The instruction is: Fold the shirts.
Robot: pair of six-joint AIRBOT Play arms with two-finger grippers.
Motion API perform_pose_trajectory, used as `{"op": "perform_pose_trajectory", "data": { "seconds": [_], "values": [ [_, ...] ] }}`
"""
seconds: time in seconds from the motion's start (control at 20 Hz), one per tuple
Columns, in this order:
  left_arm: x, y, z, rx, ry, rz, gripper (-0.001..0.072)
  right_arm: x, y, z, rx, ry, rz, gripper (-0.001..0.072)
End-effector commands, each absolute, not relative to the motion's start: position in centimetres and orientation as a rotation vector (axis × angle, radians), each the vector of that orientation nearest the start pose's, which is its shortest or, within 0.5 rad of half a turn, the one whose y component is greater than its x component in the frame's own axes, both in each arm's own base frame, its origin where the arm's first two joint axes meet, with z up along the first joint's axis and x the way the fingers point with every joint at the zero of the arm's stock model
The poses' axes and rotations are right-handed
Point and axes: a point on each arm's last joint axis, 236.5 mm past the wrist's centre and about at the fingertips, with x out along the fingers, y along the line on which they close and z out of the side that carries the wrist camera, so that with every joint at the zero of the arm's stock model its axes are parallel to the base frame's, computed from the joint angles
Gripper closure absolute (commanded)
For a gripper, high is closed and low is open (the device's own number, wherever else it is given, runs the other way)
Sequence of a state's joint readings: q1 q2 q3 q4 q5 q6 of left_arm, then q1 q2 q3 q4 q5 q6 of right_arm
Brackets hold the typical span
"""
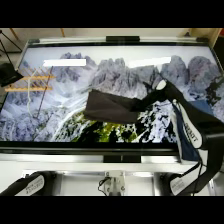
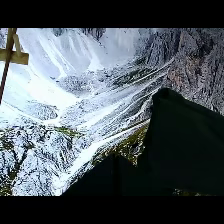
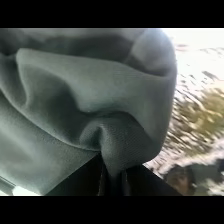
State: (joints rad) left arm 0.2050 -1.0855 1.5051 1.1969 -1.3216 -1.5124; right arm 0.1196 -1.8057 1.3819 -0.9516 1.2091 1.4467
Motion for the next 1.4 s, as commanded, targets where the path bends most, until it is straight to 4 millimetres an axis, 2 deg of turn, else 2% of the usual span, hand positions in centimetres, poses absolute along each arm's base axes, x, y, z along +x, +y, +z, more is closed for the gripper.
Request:
{"op": "perform_pose_trajectory", "data": {
  "seconds": [0.0, 0.05, 0.15, 0.3, 0.4, 0.45, 0.55, 0.7, 0.75, 0.95, 1.05, 1.1, 1.15, 1.25, 1.35],
  "values": [
    [38.7, -0.5, 21.5, -0.287, 0.856, -0.128, 0.0668, 43.1, 18.5, -5.4, 0.491, 1.449, 0.57, 0.0629],
    [38.8, -0.5, 21.4, -0.287, 0.857, -0.128, 0.0668, 44.2, 17.8, -2.4, 0.509, 1.394, 0.591, 0.0629],
    [38.9, -0.4, 21.2, -0.286, 0.862, -0.129, 0.0668, 46.3, 14.9, 4.2, 0.534, 1.272, 0.601, 0.0629],
    [38.9, -0.4, 20.2, -0.292, 0.883, -0.128, 0.0668, 47.8, 7.6, 12.6, 0.57, 1.103, 0.496, 0.0629],
    [38.8, -0.5, 19.4, -0.279, 0.902, -0.137, 0.0668, 47.4, 1.9, 15.8, 0.609, 1.03, 0.366, 0.0629],
    [38.7, -0.5, 19.0, -0.277, 0.911, -0.14, 0.0668, 46.8, -0.6, 16.7, 0.629, 1.012, 0.307, 0.0629],
    [38.6, -0.7, 18.4, -0.276, 0.925, -0.15, 0.0668, 44.7, -5.5, 17.0, 0.638, 1.018, 0.19, 0.0629],
    [38.4, -1.0, 18.1, -0.286, 0.935, -0.159, 0.0668, 40.2, -12.3, 14.8, 0.635, 1.132, -0.031, 0.0629],
    [38.4, -1.0, 18.0, -0.287, 0.935, -0.159, 0.0668, 38.6, -13.8, 14.2, 0.655, 1.174, -0.081, 0.0629],
    [38.4, -1.2, 18.1, -0.294, 0.933, -0.167, 0.0668, 32.8, -17.0, 13.5, 0.678, 1.308, -0.228, 0.0629],
    [38.4, -1.2, 18.1, -0.272, 0.931, -0.179, 0.0668, 28.9, -20.3, 13.4, 0.628, 1.372, -0.425, 0.0629],
    [38.4, -1.2, 18.1, -0.27, 0.93, -0.18, 0.0668, 27.5, -21.7, 13.5, 0.635, 1.372, -0.512, 0.0629],
    [38.4, -1.2, 18.1, -0.27, 0.931, -0.18, 0.0668, 26.7, -22.0, 13.5, 0.655, 1.368, -0.54, 0.0629],
    [38.4, -1.2, 18.1, -0.27, 0.931, -0.18, 0.0668, 24.4, -22.1, 12.1, 0.712, 1.408, -0.58, 0.0629],
    [38.4, -1.2, 18.1, -0.269, 0.93, -0.18, 0.0668, 20.4, -21.9, 10.0, 0.737, 1.501, -0.666, 0.0628]
  ]
}}
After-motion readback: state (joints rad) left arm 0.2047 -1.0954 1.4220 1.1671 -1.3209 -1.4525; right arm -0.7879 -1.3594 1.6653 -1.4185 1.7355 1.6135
